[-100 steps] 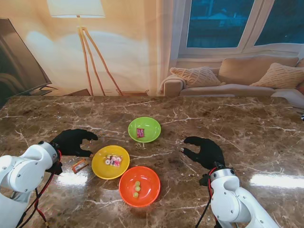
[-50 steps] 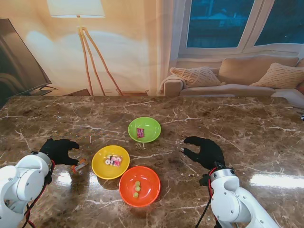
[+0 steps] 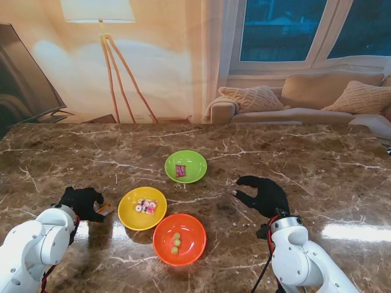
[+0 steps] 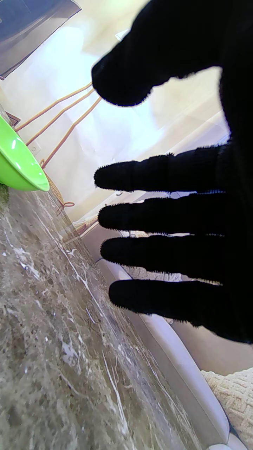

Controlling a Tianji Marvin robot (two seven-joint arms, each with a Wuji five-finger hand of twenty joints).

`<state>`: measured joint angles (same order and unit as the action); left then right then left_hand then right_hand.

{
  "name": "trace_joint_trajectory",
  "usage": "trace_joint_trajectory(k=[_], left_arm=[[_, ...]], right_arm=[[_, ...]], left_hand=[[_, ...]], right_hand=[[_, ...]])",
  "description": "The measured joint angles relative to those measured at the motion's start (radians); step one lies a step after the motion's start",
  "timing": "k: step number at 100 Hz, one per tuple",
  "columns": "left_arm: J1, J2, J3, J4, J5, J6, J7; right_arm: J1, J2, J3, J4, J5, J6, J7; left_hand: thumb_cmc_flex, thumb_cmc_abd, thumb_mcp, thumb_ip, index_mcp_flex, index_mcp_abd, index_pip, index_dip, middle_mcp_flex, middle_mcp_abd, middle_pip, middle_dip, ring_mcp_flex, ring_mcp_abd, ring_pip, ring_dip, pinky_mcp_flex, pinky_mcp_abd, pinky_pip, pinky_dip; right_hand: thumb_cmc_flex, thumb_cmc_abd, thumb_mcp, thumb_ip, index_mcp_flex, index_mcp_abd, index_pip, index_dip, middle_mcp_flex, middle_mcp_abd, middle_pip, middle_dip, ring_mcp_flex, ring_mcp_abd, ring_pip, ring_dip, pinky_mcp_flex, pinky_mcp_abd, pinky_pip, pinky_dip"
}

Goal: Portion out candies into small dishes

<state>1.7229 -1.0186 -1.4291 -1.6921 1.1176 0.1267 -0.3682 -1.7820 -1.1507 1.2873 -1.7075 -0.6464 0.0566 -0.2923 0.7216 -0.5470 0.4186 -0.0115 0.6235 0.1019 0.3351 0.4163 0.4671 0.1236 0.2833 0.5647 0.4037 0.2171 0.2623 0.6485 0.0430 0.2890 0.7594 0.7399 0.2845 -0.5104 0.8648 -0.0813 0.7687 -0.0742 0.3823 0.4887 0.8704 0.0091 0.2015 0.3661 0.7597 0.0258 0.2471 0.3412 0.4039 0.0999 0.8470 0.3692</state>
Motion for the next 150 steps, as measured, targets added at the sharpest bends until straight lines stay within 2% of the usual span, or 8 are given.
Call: trace_joint_trajectory(k=[19, 62, 67, 75, 88, 118, 130, 150], left_arm=[[-0.001, -0.002, 0.013, 0.026, 0.014, 0.018, 0.029], [-0.063, 0.003, 0.087, 0.092, 0.008, 0.033, 0.071], [-0.069, 0.003, 0.095, 0.097, 0.008, 0.041, 0.072], [-0.075, 0.003, 0.106, 0.102, 0.010, 0.056, 0.078], [-0.086, 0.002, 0.116, 0.111, 0.003, 0.065, 0.092], [-0.106, 0.000, 0.123, 0.130, -0.062, 0.080, 0.122], [-0.115, -0.001, 0.124, 0.136, -0.084, 0.085, 0.128], [-0.118, -0.004, 0.122, 0.147, -0.087, 0.072, 0.153]], right_arm=[[-0.002, 0.000, 0.000, 0.000, 0.000, -0.002, 0.000], [-0.001, 0.000, -0.001, 0.002, 0.002, -0.004, 0.000], [-0.001, 0.000, -0.001, 0.002, 0.002, -0.004, 0.000], [-0.001, 0.000, -0.001, 0.003, 0.002, -0.005, -0.002], [-0.001, 0.000, 0.000, 0.005, 0.003, -0.006, -0.001], [0.001, 0.000, 0.000, 0.007, 0.012, -0.008, 0.007], [0.001, 0.001, 0.001, 0.006, 0.016, -0.008, 0.019], [0.001, 0.001, 0.001, 0.006, 0.020, -0.009, 0.022]], left_hand=[[0.000, 0.000, 0.021, 0.000, -0.016, 0.000, 0.035, 0.036, 0.000, 0.000, 0.020, -0.007, 0.002, 0.000, 0.007, 0.000, 0.012, 0.000, 0.000, 0.000], [0.000, 0.000, 0.108, 0.000, -0.113, 0.024, 0.407, 0.347, 0.020, 0.000, 0.083, 0.032, 0.064, -0.001, 0.047, 0.000, 0.036, 0.000, 0.039, 0.000], [0.014, -0.016, 0.123, 0.000, -0.112, -0.026, 0.489, 0.410, 0.012, 0.000, 0.091, 0.036, 0.062, -0.002, 0.059, 0.002, 0.044, 0.000, 0.051, 0.000], [0.018, -0.019, 0.131, -0.032, -0.088, -0.119, 0.533, 0.445, 0.013, 0.000, 0.110, 0.037, 0.091, -0.004, 0.073, 0.003, 0.065, 0.000, 0.075, 0.000], [0.049, -0.053, 0.122, -0.050, -0.068, -0.188, 0.638, 0.507, 0.074, 0.009, 0.102, 0.017, 0.169, -0.012, 0.110, 0.015, 0.118, 0.000, 0.128, 0.000], [0.091, -0.118, 0.160, -0.046, -0.018, -0.233, 0.704, 0.563, 0.197, 0.034, 0.082, -0.078, 0.370, -0.040, 0.198, 0.027, 0.280, 0.000, 0.281, 0.000], [0.092, -0.137, 0.206, -0.046, 0.008, -0.260, 0.726, 0.582, 0.259, 0.036, -0.008, 0.009, 0.443, -0.056, 0.242, 0.040, 0.351, 0.000, 0.358, 0.000], [0.144, -0.146, 0.205, -0.046, 0.021, -0.279, 0.741, 0.584, 0.314, 0.036, -0.088, 0.185, 0.477, -0.061, 0.300, 0.087, 0.370, 0.002, 0.398, 0.000]], right_hand=[[0.000, 0.000, 0.000, 0.000, 0.000, 0.000, 0.000, 0.000, 0.000, 0.000, 0.000, 0.000, 0.000, 0.000, 0.000, 0.000, 0.000, 0.000, 0.000, 0.000], [0.000, 0.000, 0.000, 0.000, 0.000, 0.000, 0.000, 0.000, 0.000, 0.000, 0.000, 0.000, 0.000, 0.000, 0.000, 0.000, 0.000, 0.000, 0.000, 0.000], [0.000, 0.000, 0.000, 0.000, 0.000, 0.000, 0.000, 0.000, 0.000, 0.000, 0.000, 0.000, 0.000, 0.000, 0.000, 0.000, 0.000, 0.000, 0.000, 0.000], [0.000, 0.000, 0.000, 0.000, 0.000, 0.000, 0.000, 0.000, 0.000, 0.000, 0.000, 0.000, 0.000, 0.000, 0.000, 0.000, 0.000, 0.000, 0.000, 0.000], [0.000, 0.000, 0.000, 0.000, 0.000, 0.000, 0.000, 0.000, 0.000, 0.000, 0.000, 0.000, 0.000, 0.000, 0.000, 0.000, 0.000, 0.000, 0.000, 0.000], [0.000, 0.000, 0.000, 0.000, 0.000, 0.000, 0.000, 0.000, 0.012, 0.000, 0.010, 0.000, 0.011, 0.000, 0.004, 0.000, 0.010, -0.001, 0.000, 0.000], [0.000, 0.000, 0.000, 0.000, 0.000, 0.000, 0.000, 0.000, 0.012, 0.001, 0.010, 0.000, 0.011, 0.001, 0.004, 0.001, 0.017, -0.001, 0.010, 0.000], [0.000, 0.000, 0.000, 0.000, 0.000, 0.000, 0.000, 0.000, 0.037, 0.001, 0.010, 0.001, 0.039, 0.001, 0.020, 0.010, 0.025, -0.001, 0.013, 0.000]])
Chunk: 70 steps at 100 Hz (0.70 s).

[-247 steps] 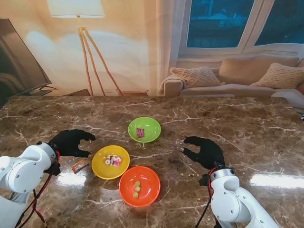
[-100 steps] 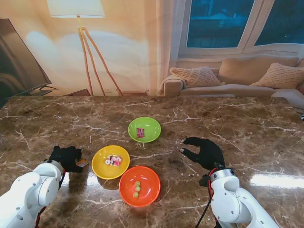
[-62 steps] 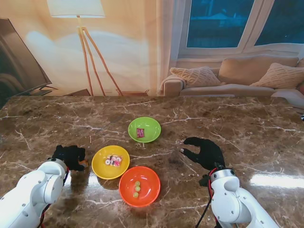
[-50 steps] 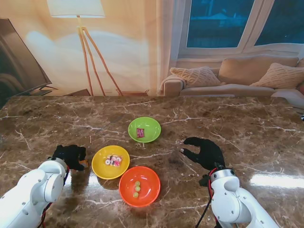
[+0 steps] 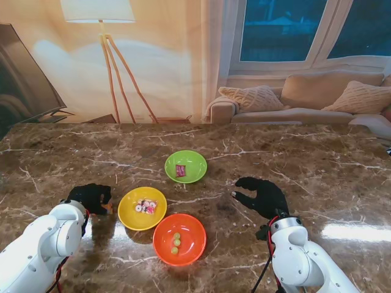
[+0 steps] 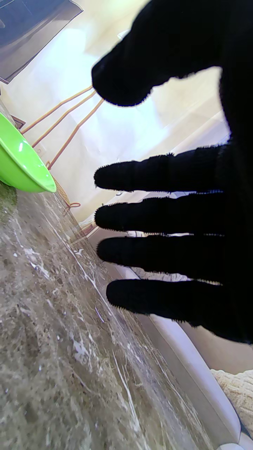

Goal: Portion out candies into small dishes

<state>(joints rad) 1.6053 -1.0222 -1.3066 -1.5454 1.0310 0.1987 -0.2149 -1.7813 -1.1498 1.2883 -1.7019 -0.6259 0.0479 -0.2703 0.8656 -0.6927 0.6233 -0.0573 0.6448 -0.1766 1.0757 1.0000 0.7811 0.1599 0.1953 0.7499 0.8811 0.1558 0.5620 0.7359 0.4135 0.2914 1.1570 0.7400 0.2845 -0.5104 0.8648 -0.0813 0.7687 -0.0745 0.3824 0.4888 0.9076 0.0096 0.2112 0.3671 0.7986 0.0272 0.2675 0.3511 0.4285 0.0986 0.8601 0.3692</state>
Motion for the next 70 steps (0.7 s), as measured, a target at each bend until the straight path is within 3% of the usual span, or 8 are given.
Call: trace_joint_trajectory(k=[4, 6, 7, 12, 17, 37, 60, 70], left_arm=[[0.002, -0.001, -0.002, 0.003, 0.005, -0.010, 0.013], [0.003, -0.001, -0.003, 0.004, 0.008, -0.015, 0.017], [0.004, -0.001, -0.003, 0.004, 0.010, -0.017, 0.018], [0.009, -0.002, -0.004, 0.004, 0.019, -0.025, 0.019], [0.014, -0.002, -0.006, 0.002, 0.035, -0.035, 0.020], [0.022, -0.001, -0.005, -0.003, 0.059, -0.060, 0.020], [0.024, -0.001, -0.001, -0.004, 0.060, -0.059, 0.026], [0.026, -0.001, -0.003, -0.004, 0.059, -0.063, 0.026]], right_arm=[[0.000, 0.000, 0.000, 0.000, 0.002, -0.001, 0.003], [0.000, 0.000, 0.001, 0.000, 0.002, -0.001, 0.004], [0.000, 0.000, 0.001, -0.001, 0.003, -0.001, 0.005], [0.000, 0.001, 0.001, -0.001, 0.004, -0.001, 0.010], [-0.001, 0.001, 0.002, -0.002, 0.005, -0.002, 0.015], [-0.001, 0.002, 0.004, -0.002, 0.007, -0.003, 0.019], [-0.002, 0.002, 0.007, -0.002, 0.008, -0.005, 0.017], [-0.002, 0.002, 0.007, -0.002, 0.009, -0.005, 0.017]], left_hand=[[0.000, -0.004, -0.001, 0.000, 0.009, -0.002, 0.003, 0.002, 0.062, -0.006, 0.018, 0.084, 0.003, 0.000, 0.013, 0.001, 0.001, 0.008, 0.006, 0.000], [0.002, -0.004, -0.001, 0.001, 0.010, -0.004, 0.004, 0.002, 0.103, -0.021, 0.056, 0.126, 0.012, -0.001, 0.015, 0.001, 0.002, 0.010, 0.008, 0.000], [0.007, -0.004, -0.001, 0.001, 0.010, -0.005, 0.009, 0.019, 0.153, -0.049, 0.116, 0.164, 0.013, -0.002, 0.023, 0.001, 0.002, 0.010, 0.009, 0.000], [0.011, -0.004, -0.002, 0.002, 0.008, -0.008, 0.061, 0.051, 0.223, -0.095, 0.179, 0.205, 0.022, -0.004, 0.026, 0.001, 0.009, 0.010, 0.017, 0.000], [0.011, -0.004, -0.002, 0.002, 0.008, -0.010, 0.090, 0.066, 0.250, -0.116, 0.190, 0.217, 0.025, -0.007, 0.038, 0.013, 0.014, 0.010, 0.021, 0.000], [0.011, -0.005, 0.019, 0.014, 0.009, -0.010, 0.136, 0.087, 0.251, -0.116, 0.215, 0.254, 0.038, -0.008, 0.080, 0.052, 0.017, 0.011, 0.032, 0.000], [0.010, -0.010, 0.057, 0.015, 0.000, -0.008, 0.143, 0.089, 0.250, -0.130, 0.224, 0.300, 0.038, -0.008, 0.111, 0.161, 0.017, 0.019, 0.035, 0.002], [0.010, -0.011, 0.061, 0.041, 0.001, 0.002, 0.143, 0.087, 0.250, -0.130, 0.224, 0.302, 0.040, -0.008, 0.111, 0.174, 0.017, 0.019, 0.035, 0.002]], right_hand=[[0.000, 0.000, 0.000, 0.000, 0.000, 0.000, 0.000, 0.000, 0.001, 0.000, 0.000, 0.000, 0.001, 0.000, 0.007, 0.000, 0.001, 0.000, 0.000, 0.000], [0.000, 0.000, 0.000, 0.000, 0.000, 0.000, 0.000, 0.000, 0.001, 0.000, 0.000, 0.000, 0.001, 0.000, 0.007, 0.000, 0.001, 0.000, 0.001, 0.000], [0.000, 0.000, 0.000, 0.000, 0.000, 0.000, 0.000, 0.000, 0.001, 0.000, 0.000, 0.001, 0.001, 0.000, 0.007, 0.000, 0.001, 0.000, 0.007, 0.000], [0.000, 0.000, 0.000, 0.000, 0.000, 0.000, 0.000, 0.000, 0.001, 0.000, 0.000, 0.001, 0.001, 0.000, 0.007, 0.000, 0.002, 0.000, 0.011, 0.000], [0.000, 0.000, 0.000, 0.000, 0.000, 0.000, 0.000, 0.000, 0.002, 0.000, 0.000, 0.001, 0.001, 0.000, 0.007, 0.000, 0.006, 0.000, 0.012, 0.000], [0.000, 0.000, 0.000, 0.000, 0.000, 0.000, 0.000, 0.000, 0.011, 0.000, 0.003, 0.010, 0.001, 0.000, 0.007, 0.000, 0.008, 0.000, 0.013, 0.000], [0.000, 0.000, 0.000, 0.000, 0.000, 0.000, 0.000, 0.000, 0.011, 0.000, 0.004, 0.010, 0.001, 0.000, 0.007, 0.000, 0.009, 0.000, 0.022, 0.000], [0.000, 0.000, 0.000, 0.000, 0.000, 0.000, 0.000, 0.000, 0.011, 0.000, 0.007, 0.010, 0.001, 0.000, 0.007, 0.001, 0.009, 0.000, 0.023, 0.000]])
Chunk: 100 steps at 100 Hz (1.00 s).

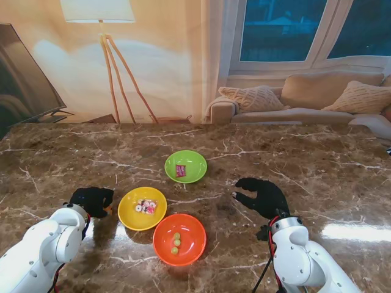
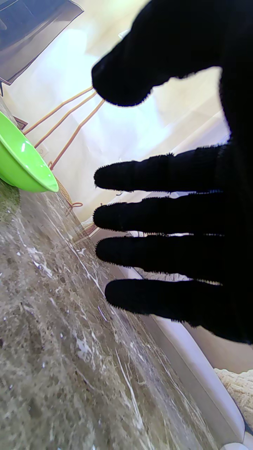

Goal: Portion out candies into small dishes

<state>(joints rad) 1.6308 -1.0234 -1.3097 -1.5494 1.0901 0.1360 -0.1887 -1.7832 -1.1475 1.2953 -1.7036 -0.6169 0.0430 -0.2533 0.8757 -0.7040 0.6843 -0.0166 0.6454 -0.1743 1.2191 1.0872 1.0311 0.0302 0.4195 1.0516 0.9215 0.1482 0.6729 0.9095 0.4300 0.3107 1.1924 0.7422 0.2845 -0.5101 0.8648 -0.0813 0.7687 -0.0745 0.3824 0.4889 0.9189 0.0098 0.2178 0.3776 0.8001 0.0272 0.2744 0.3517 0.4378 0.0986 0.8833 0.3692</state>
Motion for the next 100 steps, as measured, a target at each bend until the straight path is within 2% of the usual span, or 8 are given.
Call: trace_joint_trajectory(k=[10, 23, 24, 54, 60, 74, 80, 100], left_arm=[[0.001, 0.000, -0.005, 0.004, -0.012, -0.020, 0.002], [0.000, 0.000, -0.009, 0.009, -0.041, -0.033, 0.011], [0.000, 0.000, -0.010, 0.010, -0.043, -0.033, 0.012], [0.007, -0.014, -0.028, 0.019, -0.105, -0.011, 0.043], [0.012, -0.019, -0.038, 0.016, -0.121, -0.002, 0.047], [0.025, -0.028, -0.072, -0.005, -0.125, 0.014, 0.044], [0.027, -0.029, -0.083, -0.017, -0.122, 0.017, 0.038], [0.008, -0.027, -0.104, -0.049, -0.113, 0.015, 0.010]], right_arm=[[0.000, 0.000, 0.000, 0.000, 0.001, 0.000, 0.000], [0.000, 0.000, 0.000, 0.000, 0.002, 0.000, 0.001], [0.000, 0.000, 0.000, 0.000, 0.002, 0.000, 0.001], [0.001, 0.000, -0.001, 0.000, 0.004, 0.001, 0.004], [0.001, 0.000, -0.001, 0.000, 0.004, 0.001, 0.003], [0.002, 0.000, -0.001, 0.001, 0.004, 0.002, 0.002], [0.002, 0.000, -0.001, 0.001, 0.004, 0.001, 0.002], [0.002, 0.000, -0.001, 0.001, 0.003, 0.001, -0.002]], left_hand=[[0.000, -0.032, 0.050, 0.023, 0.052, 0.003, 0.000, 0.000, 0.015, -0.001, -0.003, 0.019, 0.026, 0.005, -0.016, 0.003, 0.006, 0.000, -0.001, 0.000], [-0.016, -0.063, 0.087, 0.035, 0.101, 0.001, 0.000, -0.065, 0.071, -0.004, -0.032, 0.010, 0.078, 0.008, -0.047, -0.012, 0.056, 0.000, -0.002, -0.016], [-0.018, -0.072, 0.089, 0.044, 0.105, 0.001, 0.000, -0.074, 0.071, -0.004, -0.032, 0.004, 0.085, 0.008, -0.049, -0.013, 0.062, 0.000, -0.002, -0.016], [-0.020, -0.083, 0.089, 0.043, 0.119, -0.021, -0.007, -0.163, 0.106, -0.008, -0.058, -0.036, 0.109, 0.008, -0.058, -0.051, 0.100, 0.000, -0.005, -0.053], [-0.020, -0.083, 0.089, 0.042, 0.119, -0.029, -0.027, -0.188, 0.113, -0.012, -0.091, -0.055, 0.121, 0.010, -0.070, -0.052, 0.106, 0.000, -0.006, -0.063], [-0.018, -0.081, 0.093, 0.042, 0.125, -0.034, -0.159, -0.297, 0.113, -0.020, -0.108, -0.069, 0.123, 0.011, -0.070, -0.062, 0.110, 0.000, -0.006, -0.068], [-0.017, -0.054, 0.108, 0.042, 0.120, -0.034, -0.228, -0.359, 0.113, -0.020, -0.108, -0.069, 0.123, 0.012, -0.070, -0.062, 0.110, 0.000, -0.006, -0.074], [-0.010, -0.041, 0.112, 0.042, 0.131, -0.033, -0.239, -0.366, 0.113, -0.020, -0.108, -0.068, 0.129, 0.014, -0.070, -0.062, 0.110, -0.001, -0.014, -0.077]], right_hand=[[0.000, 0.000, 0.000, 0.000, 0.000, 0.000, 0.000, 0.000, 0.000, 0.000, 0.004, 0.000, 0.000, 0.000, 0.000, 0.000, 0.000, 0.000, 0.000, 0.000], [0.000, 0.000, 0.000, 0.000, 0.000, 0.000, 0.000, 0.000, 0.000, 0.000, 0.006, 0.003, 0.000, 0.000, 0.000, 0.001, 0.001, 0.000, 0.000, 0.000], [0.000, 0.000, 0.000, 0.000, 0.000, 0.000, 0.000, 0.000, 0.000, 0.000, 0.006, 0.003, 0.000, 0.000, 0.000, 0.001, 0.001, 0.000, 0.000, 0.000], [0.000, 0.000, 0.000, 0.000, 0.000, 0.000, 0.000, 0.000, 0.004, 0.001, 0.007, 0.003, 0.000, 0.000, 0.000, 0.001, 0.001, 0.000, 0.001, 0.000], [0.000, 0.000, 0.000, 0.000, 0.000, 0.000, 0.000, 0.000, 0.004, 0.001, 0.007, 0.004, 0.000, 0.000, 0.000, 0.001, 0.001, 0.000, 0.001, 0.000], [0.000, 0.000, 0.000, 0.000, 0.000, 0.000, 0.000, 0.000, 0.004, 0.002, 0.007, 0.004, 0.000, 0.000, 0.000, 0.002, 0.001, 0.000, 0.001, 0.000], [0.000, 0.000, 0.000, 0.000, 0.000, 0.000, 0.000, 0.000, 0.004, 0.002, 0.007, 0.004, 0.000, 0.000, 0.000, 0.002, 0.001, 0.000, 0.002, 0.000], [0.000, 0.000, 0.000, 0.000, 0.000, 0.000, 0.000, 0.000, 0.004, 0.002, 0.007, 0.004, 0.000, 0.000, 0.000, 0.011, 0.001, 0.000, 0.002, 0.000]])
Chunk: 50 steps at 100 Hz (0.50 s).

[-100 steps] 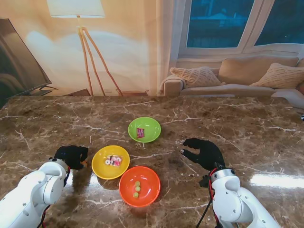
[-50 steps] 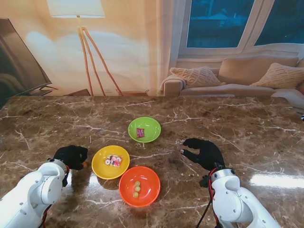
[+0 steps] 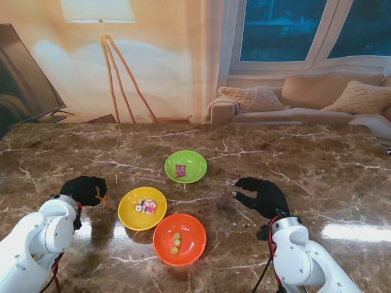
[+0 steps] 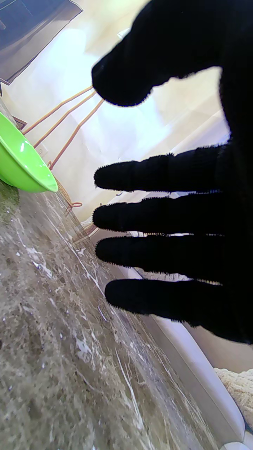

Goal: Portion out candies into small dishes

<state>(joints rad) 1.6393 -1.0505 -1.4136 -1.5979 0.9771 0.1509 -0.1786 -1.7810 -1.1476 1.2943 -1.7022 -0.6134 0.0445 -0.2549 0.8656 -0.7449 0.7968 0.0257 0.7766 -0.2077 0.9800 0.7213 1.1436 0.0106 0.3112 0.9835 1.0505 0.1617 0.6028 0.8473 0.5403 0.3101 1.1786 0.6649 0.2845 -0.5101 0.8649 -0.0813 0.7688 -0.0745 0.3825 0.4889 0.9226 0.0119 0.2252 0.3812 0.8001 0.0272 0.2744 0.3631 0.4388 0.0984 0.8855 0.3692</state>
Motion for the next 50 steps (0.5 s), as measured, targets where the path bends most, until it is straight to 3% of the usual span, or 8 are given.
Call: trace_joint_trajectory(k=[24, 40, 50], left_arm=[[-0.054, 0.000, 0.025, -0.006, -0.038, 0.022, 0.008], [-0.086, -0.007, 0.053, 0.021, -0.106, 0.044, 0.096], [-0.104, -0.016, 0.069, 0.025, -0.131, 0.073, 0.108]], right_arm=[[0.000, -0.001, 0.002, 0.000, 0.001, 0.000, -0.003], [-0.002, -0.001, 0.005, 0.000, 0.001, 0.000, -0.007], [-0.002, -0.002, 0.006, 0.001, 0.002, 0.000, -0.008]], left_hand=[[0.000, 0.000, 0.010, 0.000, 0.000, 0.000, 0.000, 0.000, 0.000, 0.000, -0.001, 0.011, 0.017, 0.002, 0.000, 0.000, 0.020, 0.000, -0.001, -0.011], [0.000, 0.000, 0.013, 0.000, 0.001, 0.000, 0.000, 0.000, 0.006, 0.000, -0.009, 0.014, 0.018, 0.003, 0.000, 0.000, 0.029, 0.000, -0.004, -0.012], [0.000, 0.000, 0.013, 0.000, 0.001, 0.000, 0.000, 0.000, 0.008, 0.000, -0.010, 0.014, 0.019, 0.005, 0.000, 0.000, 0.029, 0.000, -0.005, -0.012]], right_hand=[[0.000, 0.000, 0.000, 0.000, 0.000, 0.000, 0.000, 0.000, 0.000, 0.000, 0.000, 0.000, 0.000, 0.000, 0.000, 0.000, 0.000, 0.000, 0.000, 0.000], [0.000, 0.000, 0.000, 0.000, 0.000, 0.000, 0.000, 0.000, 0.000, 0.001, 0.000, 0.000, 0.000, 0.000, 0.000, 0.000, 0.000, 0.000, 0.000, 0.000], [0.000, 0.000, 0.000, 0.000, 0.000, 0.000, 0.000, 0.000, 0.000, 0.001, 0.000, 0.000, 0.000, 0.000, 0.000, 0.000, 0.000, 0.000, 0.000, 0.000]])
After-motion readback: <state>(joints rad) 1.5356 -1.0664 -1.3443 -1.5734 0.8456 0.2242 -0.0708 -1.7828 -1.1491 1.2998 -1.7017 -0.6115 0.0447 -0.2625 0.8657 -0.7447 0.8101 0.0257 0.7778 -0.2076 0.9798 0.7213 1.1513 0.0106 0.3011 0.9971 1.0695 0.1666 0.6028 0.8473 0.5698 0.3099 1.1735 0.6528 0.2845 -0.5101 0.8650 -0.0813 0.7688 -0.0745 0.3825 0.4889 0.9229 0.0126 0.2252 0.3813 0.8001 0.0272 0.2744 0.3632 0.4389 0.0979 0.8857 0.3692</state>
